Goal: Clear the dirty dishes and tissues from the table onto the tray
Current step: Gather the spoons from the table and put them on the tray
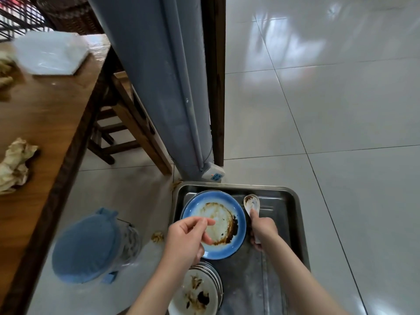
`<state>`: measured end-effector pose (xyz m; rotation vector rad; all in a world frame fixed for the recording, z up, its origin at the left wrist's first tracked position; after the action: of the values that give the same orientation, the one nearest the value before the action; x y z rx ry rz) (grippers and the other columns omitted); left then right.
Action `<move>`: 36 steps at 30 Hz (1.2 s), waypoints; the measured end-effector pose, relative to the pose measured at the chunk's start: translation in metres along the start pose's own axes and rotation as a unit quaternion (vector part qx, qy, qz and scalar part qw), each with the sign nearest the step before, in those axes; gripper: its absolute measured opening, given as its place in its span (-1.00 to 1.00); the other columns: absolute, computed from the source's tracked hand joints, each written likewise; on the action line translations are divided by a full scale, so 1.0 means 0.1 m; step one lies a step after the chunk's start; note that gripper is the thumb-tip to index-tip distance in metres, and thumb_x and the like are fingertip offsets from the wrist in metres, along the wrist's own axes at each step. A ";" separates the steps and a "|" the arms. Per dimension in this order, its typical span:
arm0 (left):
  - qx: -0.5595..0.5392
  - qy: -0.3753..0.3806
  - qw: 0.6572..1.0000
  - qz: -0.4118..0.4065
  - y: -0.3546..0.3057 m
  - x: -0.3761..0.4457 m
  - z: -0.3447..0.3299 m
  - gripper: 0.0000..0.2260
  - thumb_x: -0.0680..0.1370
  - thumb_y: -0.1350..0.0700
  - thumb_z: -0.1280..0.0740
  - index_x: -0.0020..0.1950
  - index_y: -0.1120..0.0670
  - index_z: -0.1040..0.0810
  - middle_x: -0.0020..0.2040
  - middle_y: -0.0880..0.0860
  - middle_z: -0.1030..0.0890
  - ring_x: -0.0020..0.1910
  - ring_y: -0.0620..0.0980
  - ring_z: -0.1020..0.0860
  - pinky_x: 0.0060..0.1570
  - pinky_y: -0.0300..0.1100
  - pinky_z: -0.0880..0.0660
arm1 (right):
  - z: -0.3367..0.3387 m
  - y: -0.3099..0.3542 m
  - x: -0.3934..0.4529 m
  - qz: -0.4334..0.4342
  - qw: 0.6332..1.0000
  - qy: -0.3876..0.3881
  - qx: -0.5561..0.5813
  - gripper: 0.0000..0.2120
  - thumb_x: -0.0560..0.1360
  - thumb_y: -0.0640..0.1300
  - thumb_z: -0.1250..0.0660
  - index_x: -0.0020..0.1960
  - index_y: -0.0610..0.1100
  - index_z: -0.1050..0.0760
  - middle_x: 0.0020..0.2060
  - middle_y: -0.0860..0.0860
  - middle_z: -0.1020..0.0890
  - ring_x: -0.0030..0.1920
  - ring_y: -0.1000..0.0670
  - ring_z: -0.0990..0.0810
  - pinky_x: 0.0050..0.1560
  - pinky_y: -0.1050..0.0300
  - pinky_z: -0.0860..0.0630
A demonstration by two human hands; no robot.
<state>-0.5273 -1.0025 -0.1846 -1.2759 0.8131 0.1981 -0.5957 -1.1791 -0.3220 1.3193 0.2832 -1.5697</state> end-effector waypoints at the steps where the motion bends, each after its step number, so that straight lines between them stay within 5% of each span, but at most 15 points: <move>1: -0.001 -0.003 1.000 0.003 0.01 0.00 0.01 -0.80 0.59 0.18 -0.24 -0.12 0.18 -0.64 -0.48 0.06 -0.51 -0.67 -0.11 -0.24 -0.68 -0.33 -0.18 | 0.00 0.01 0.00 -0.005 1.000 -0.003 -0.007 -0.49 0.56 0.20 -0.11 -0.17 -0.25 -0.47 -0.38 -0.13 -0.53 -0.44 -0.06 -0.48 -0.56 0.29 -0.31; 6: 0.007 -0.007 1.000 0.012 0.03 -0.01 0.01 -0.80 0.59 0.17 -0.25 -0.13 0.17 -0.64 -0.47 0.06 -0.51 -0.67 -0.11 -0.24 -0.68 -0.33 -0.19 | -0.02 0.00 -0.02 -0.050 0.999 0.006 0.006 -0.44 0.54 0.28 -0.05 -0.11 -0.22 -0.47 -0.32 -0.11 -0.54 -0.42 -0.05 -0.50 -0.52 0.27 -0.37; 12: 0.011 0.000 1.000 0.025 0.07 -0.06 0.00 -0.79 0.60 0.17 -0.23 -0.10 0.17 -0.64 -0.46 0.07 -0.51 -0.66 -0.11 -0.24 -0.66 -0.35 -0.19 | 0.06 -0.01 -0.11 -0.064 0.994 0.014 0.089 -0.47 0.54 0.24 -0.11 0.13 -0.23 -0.43 0.04 -0.18 -0.51 -0.03 -0.17 -0.54 -0.40 0.07 -0.56; 21: 0.014 0.008 0.999 0.028 0.08 -0.10 -0.04 -0.79 0.59 0.17 -0.24 -0.11 0.18 -0.64 -0.45 0.07 -0.53 -0.67 -0.11 -0.25 -0.66 -0.34 -0.18 | 0.18 -0.10 -0.17 -0.099 0.982 0.042 0.157 -0.45 0.48 0.14 -0.33 0.28 -0.23 -0.38 0.23 -0.23 -0.43 0.13 -0.27 -0.47 -0.02 -0.17 -0.59; 25: 0.012 0.007 1.000 0.026 0.09 -0.11 -0.02 -0.80 0.59 0.17 -0.24 -0.10 0.18 -0.64 -0.45 0.07 -0.53 -0.67 -0.11 -0.26 -0.67 -0.35 -0.19 | 0.13 -0.17 -0.17 -0.083 0.984 0.036 0.153 -0.44 0.41 0.06 -0.43 0.25 -0.26 -0.39 0.19 -0.23 -0.45 0.10 -0.26 -0.52 -0.12 -0.11 -0.62; 33: 0.017 0.008 1.000 0.025 0.10 -0.12 0.01 -0.80 0.59 0.17 -0.23 -0.10 0.19 -0.63 -0.47 0.06 -0.53 -0.67 -0.12 -0.26 -0.67 -0.35 -0.20 | 0.02 -0.22 -0.19 -0.065 0.989 0.004 0.133 -0.87 0.43 -0.22 -0.37 -0.09 -0.24 -0.46 -0.11 -0.22 -0.57 -0.13 -0.25 -0.62 -0.21 -0.13 -0.64; 36: 0.018 0.009 1.000 0.024 0.11 -0.12 0.01 -0.80 0.59 0.18 -0.24 -0.10 0.19 -0.63 -0.47 0.06 -0.53 -0.67 -0.12 -0.26 -0.67 -0.34 -0.21 | 0.01 -0.24 -0.16 -0.056 0.991 -0.023 0.117 -0.87 0.43 -0.24 -0.40 -0.21 -0.17 -0.44 -0.19 -0.19 -0.59 -0.21 -0.20 -0.63 -0.28 -0.05 -0.64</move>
<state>-0.5416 -0.9941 -0.1852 -1.2270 0.8593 0.2089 -0.6169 -1.1602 -0.3181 1.4655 0.1512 -1.7675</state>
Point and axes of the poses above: each hand's wrist, its own x-axis towards the middle knuckle, its own z-axis out of the back of the hand, y = z × x, the point moved 2 cm from there along x, towards the middle knuckle
